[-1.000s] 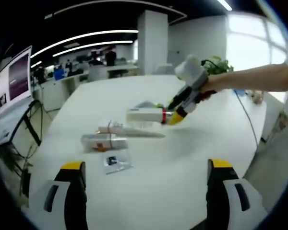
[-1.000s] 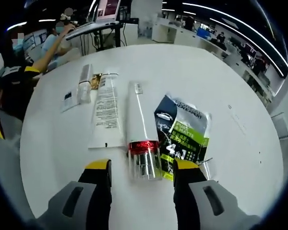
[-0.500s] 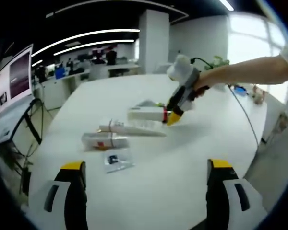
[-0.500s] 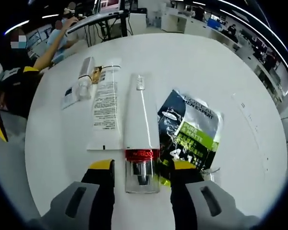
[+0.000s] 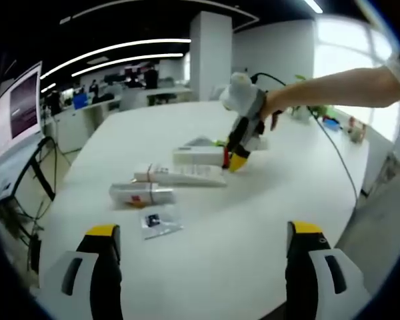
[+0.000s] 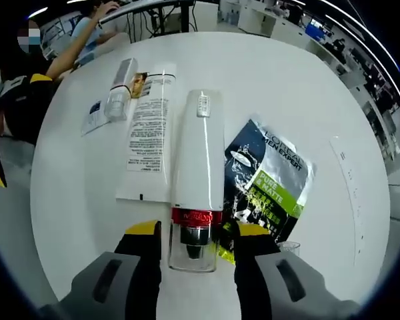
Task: Arrange the skincare products in the storage area until every visible bottle or jar stands upright without overlapping.
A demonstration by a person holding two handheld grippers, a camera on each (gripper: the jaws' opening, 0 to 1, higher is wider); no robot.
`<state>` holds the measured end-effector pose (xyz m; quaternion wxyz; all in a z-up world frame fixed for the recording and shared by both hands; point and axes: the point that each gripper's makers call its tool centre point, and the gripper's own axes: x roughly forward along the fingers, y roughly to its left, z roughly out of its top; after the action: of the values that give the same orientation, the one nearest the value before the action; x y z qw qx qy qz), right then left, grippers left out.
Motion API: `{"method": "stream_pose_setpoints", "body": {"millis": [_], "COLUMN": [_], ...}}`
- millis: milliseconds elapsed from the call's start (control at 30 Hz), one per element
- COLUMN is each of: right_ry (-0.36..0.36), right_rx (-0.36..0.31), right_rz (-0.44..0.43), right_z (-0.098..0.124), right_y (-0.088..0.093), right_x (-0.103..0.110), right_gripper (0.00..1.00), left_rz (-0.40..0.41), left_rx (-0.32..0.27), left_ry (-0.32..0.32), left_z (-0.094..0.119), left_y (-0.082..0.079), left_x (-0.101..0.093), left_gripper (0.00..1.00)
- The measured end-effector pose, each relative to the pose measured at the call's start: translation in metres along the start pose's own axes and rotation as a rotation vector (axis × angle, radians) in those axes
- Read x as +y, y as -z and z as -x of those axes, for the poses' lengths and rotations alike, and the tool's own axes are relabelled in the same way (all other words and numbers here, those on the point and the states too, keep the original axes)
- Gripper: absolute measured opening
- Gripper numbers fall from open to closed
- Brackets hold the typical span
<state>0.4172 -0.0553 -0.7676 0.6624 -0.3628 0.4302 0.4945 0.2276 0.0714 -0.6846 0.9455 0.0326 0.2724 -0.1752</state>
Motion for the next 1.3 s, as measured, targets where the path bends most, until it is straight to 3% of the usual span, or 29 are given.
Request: {"method": "stream_pose_setpoints", "body": {"millis": [167,233,267,600,633,900,1167,1300], "right_ry": [-0.007,-0.049,-0.021,-0.011,-0.011,0.023,0.052,0.085], "right_rx": [0.007,-0.023,-0.008,-0.004,-0.002,0.012,0.063,0.057], "right_rz": [-0.004,0.04,-0.003,-0.033,-0.077,-0.074,0.017,0.049], "right_z": [-0.001,-0.004,-0.003,-0.003,-0.003,-0.002,0.003,0.01], "right_y": [-0.002,-0.007,-0.003,0.0,0.0,-0.004,0.001,0.0], "right_x": [0.003,0.007,0.002,0.003,0.005,0.007,0.01,0.005], "right_gripper": [0.38,0.31,0.31,0.29,0.29,0.27,0.26,0.26], "left_rz": [-0.005,-0.008,-0.007,-0.017,-0.019,-0.011,-0.014,-0.02], "left_rx": [0.004,0.003,0.003,0.012,0.013,0.007,0.004,0.005], "left_ry": [0.005,0.005,0.007,0.02,0.02,0.016,0.014,0.016], "left_z": [0.0,0.0,0.0,-0.002,-0.002,-0.001,-0.001,-0.001], "left_y": [0.001,0.0,0.0,0.002,0.002,0.0,0.0,0.0], "left_x": [-0.001,-0.002,-0.002,-0.004,-0.005,-0.003,-0.002,-0.003], "left_gripper": [0.96,0.96,0.96,0.96,0.96,0.95,0.95,0.95]}}
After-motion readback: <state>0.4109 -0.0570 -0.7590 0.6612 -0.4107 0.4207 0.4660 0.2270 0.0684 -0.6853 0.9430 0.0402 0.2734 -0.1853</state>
